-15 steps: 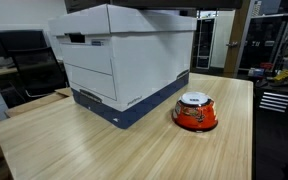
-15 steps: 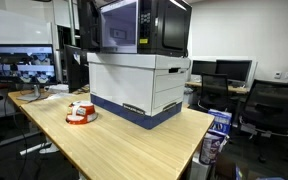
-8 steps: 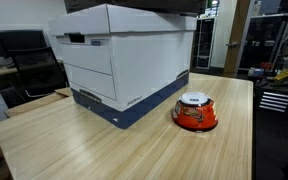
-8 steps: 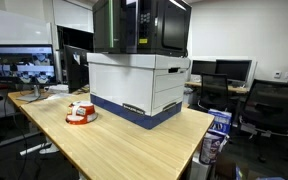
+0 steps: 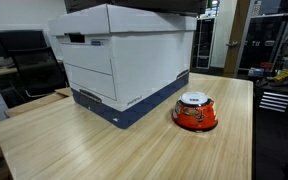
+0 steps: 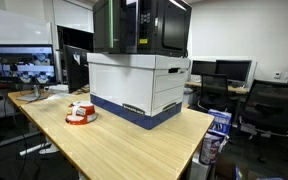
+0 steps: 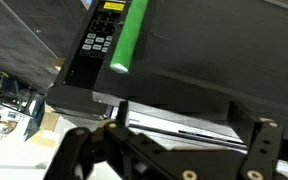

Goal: Remove the bowl from the microwave

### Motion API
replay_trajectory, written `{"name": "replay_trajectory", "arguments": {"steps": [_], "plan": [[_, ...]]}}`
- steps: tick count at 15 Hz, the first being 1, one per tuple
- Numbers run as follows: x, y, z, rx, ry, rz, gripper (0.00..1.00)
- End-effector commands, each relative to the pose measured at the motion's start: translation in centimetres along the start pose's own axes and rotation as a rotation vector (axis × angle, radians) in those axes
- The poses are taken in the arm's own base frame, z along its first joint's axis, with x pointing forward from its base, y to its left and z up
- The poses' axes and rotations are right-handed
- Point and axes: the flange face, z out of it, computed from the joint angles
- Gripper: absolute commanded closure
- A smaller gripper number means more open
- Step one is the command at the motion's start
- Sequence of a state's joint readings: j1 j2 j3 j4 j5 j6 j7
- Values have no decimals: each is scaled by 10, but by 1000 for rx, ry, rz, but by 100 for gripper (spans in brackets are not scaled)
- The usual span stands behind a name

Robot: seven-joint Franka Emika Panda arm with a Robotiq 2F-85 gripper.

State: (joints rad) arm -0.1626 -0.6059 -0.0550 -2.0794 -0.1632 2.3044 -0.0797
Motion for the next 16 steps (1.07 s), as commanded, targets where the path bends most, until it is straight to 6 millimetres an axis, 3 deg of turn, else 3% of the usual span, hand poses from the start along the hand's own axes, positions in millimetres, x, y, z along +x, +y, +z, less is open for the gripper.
{"name": "replay_trajectory", "arguments": {"steps": [1,7,10,16], "plan": [[2,-5,-7,28,-65,-3,0],[-4,-23,0,49,-182,-28,0],[0,-28,16,50,-147,12,0],[21,-26,66,49,-73,127,0]]}}
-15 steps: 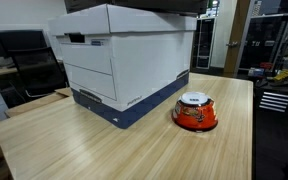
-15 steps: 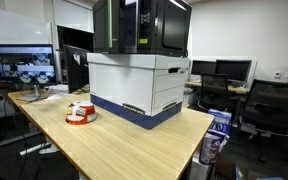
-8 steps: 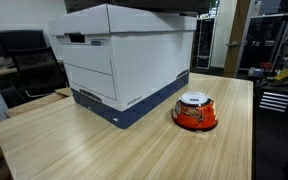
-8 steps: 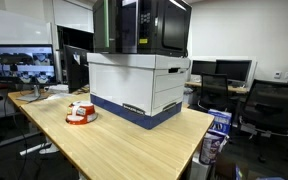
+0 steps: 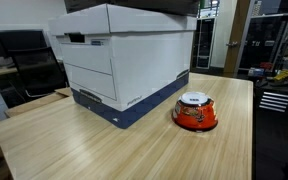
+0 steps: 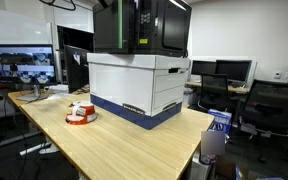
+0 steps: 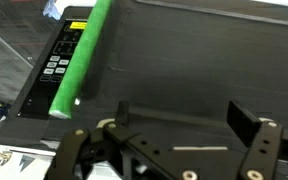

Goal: Remove the bowl from the microwave

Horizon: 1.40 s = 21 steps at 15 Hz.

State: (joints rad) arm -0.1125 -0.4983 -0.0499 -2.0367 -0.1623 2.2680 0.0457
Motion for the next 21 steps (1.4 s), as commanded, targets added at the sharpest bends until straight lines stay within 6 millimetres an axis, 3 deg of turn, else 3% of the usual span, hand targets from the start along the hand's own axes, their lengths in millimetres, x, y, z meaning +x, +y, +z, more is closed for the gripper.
{"name": "replay_trajectory", "arguments": {"steps": [1,2,3,5,7,8,10,13,16,21], "plan": [[18,5,29,19,36,62,0],[23,9,37,22,52,77,25],[28,12,44,30,59,92,26],[34,14,49,62,78,109,39],[35,19,47,80,62,123,59],[30,19,45,89,4,111,15],[22,18,39,101,-118,88,18],[17,21,37,70,-199,80,0],[3,21,43,51,-217,86,0],[-43,17,83,70,-197,101,0]]}}
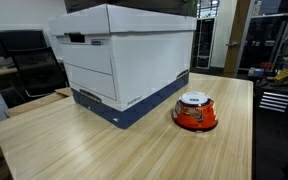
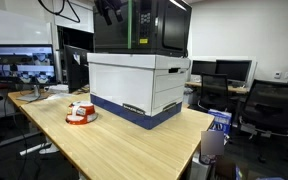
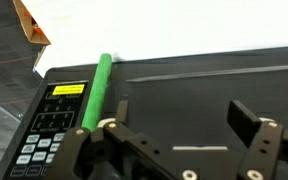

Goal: Remove the bowl from the microwave

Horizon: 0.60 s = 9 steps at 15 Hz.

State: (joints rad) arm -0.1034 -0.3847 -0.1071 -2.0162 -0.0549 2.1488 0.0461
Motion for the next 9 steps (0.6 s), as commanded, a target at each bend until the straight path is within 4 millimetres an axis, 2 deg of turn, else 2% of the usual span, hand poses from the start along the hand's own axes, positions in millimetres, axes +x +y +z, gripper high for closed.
{"name": "replay_trajectory", "arguments": {"steps": [1,5,6,9], "plan": [[-34,5,29,5,46,4,0],[-76,8,62,-15,83,28,0],[-92,9,67,-16,48,14,0],[-120,9,70,1,1,-7,0]]}}
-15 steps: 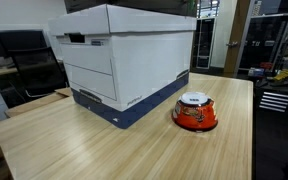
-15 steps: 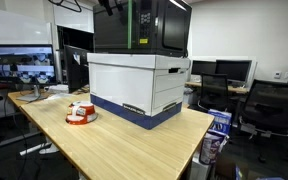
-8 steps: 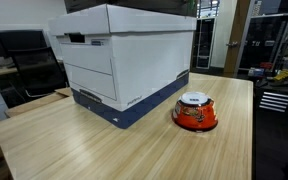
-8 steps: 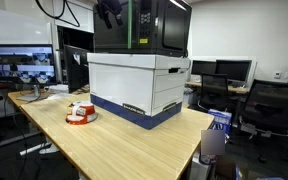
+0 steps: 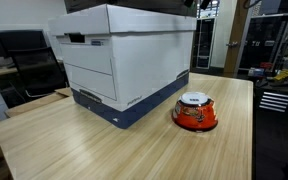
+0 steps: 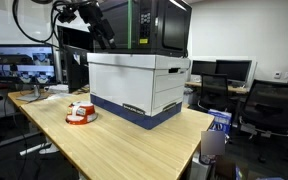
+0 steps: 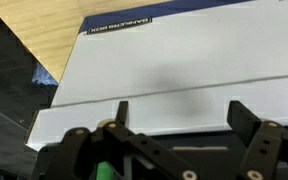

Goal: Remove the bowl from the microwave

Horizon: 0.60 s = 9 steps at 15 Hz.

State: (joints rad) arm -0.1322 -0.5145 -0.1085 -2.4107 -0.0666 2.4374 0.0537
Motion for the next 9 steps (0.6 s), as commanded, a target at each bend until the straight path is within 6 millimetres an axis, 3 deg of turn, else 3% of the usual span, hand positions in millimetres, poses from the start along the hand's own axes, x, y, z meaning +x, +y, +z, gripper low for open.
{"name": "replay_trajectory", "arguments": {"steps": [1,4,9], "plan": [[-44,-1,-5,9,-51,-38,0],[-74,-2,-5,38,-125,-91,0],[-101,-9,-14,31,-194,-140,0]]}}
